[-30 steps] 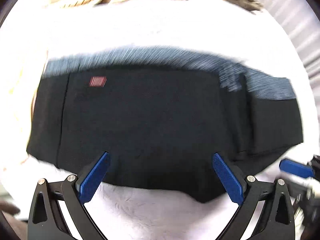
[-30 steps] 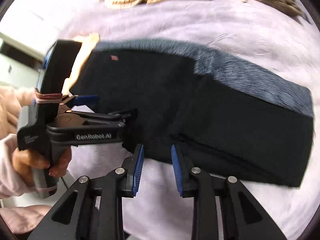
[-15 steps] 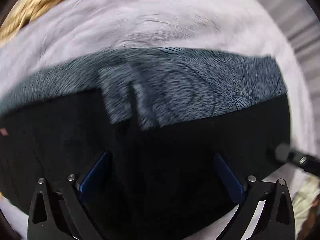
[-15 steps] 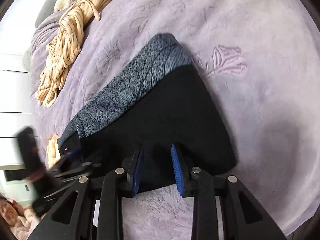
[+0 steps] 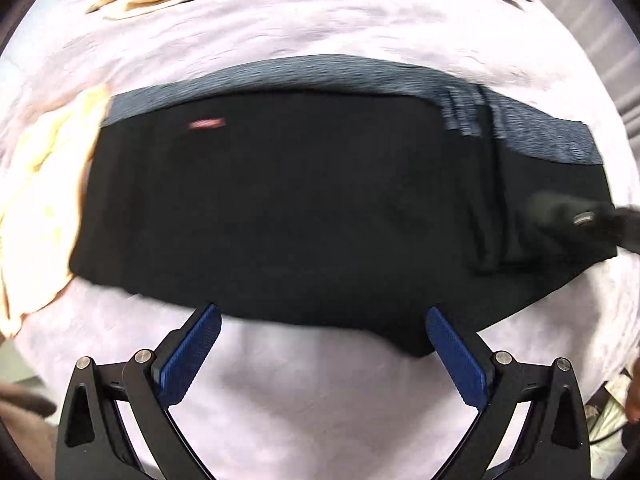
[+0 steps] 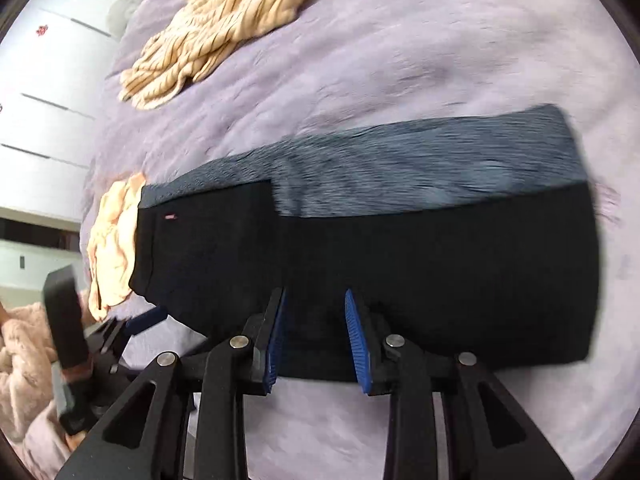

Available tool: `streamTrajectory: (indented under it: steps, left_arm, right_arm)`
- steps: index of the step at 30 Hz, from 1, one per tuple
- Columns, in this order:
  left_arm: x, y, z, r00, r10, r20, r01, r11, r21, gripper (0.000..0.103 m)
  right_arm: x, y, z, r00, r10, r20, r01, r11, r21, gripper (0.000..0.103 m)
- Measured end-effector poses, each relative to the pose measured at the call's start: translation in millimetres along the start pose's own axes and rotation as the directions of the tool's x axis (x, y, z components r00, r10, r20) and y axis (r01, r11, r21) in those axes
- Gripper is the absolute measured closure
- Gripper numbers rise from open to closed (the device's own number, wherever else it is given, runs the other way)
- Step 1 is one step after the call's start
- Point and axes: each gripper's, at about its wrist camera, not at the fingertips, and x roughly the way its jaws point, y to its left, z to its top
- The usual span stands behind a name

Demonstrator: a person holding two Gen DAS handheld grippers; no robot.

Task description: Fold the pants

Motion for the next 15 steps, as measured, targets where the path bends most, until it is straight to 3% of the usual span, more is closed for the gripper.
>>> streamTrajectory:
  steps: [3,5,7,9,15]
  left_arm:
    - [-3.4,11.4,-3.9,0.999,0.036,-0.001,-0.036,0.999,-0.011,0.0]
    - [-4.1,18.3,-2.9,0.999,0.036,0.003,-0.036,0.999,-0.02,0.0]
    - [-2.4,22.8,-1.9,1.0,0.021,-0.002,-0.021,0.999,-0.031,0.0]
    - [-1.3,29.2,-6.3,1.0,0.006,-0.004,-0.006,0.999,-0.032,0.0]
    - [-0.8,51.2,-11.5,0.999,-0.032,-0.003,0.032,0.999,-0.005,0.0]
  right_arm:
    - [48.1,22.9,-7.9,0.988,-0.049,-0.149,0.042,0.998,-0.052,0.054]
    - [45.9,41.4,-15.0,0.986,-0.111,-0.123,0.093,0.986,-0.141,0.05]
    - [39.4,56.5,-25.5,0.983,-0.122,-0.134,0.093,0.975,-0.202,0.048]
    - [31.4,57.9,-37.0,0.983,-0.078,-0.164,0.048,0.983,-0.18,0.047]
    - [9.1,46.8,-65.2,0.982,-0.109,-0.154,0.103,0.994,-0.047,0.039]
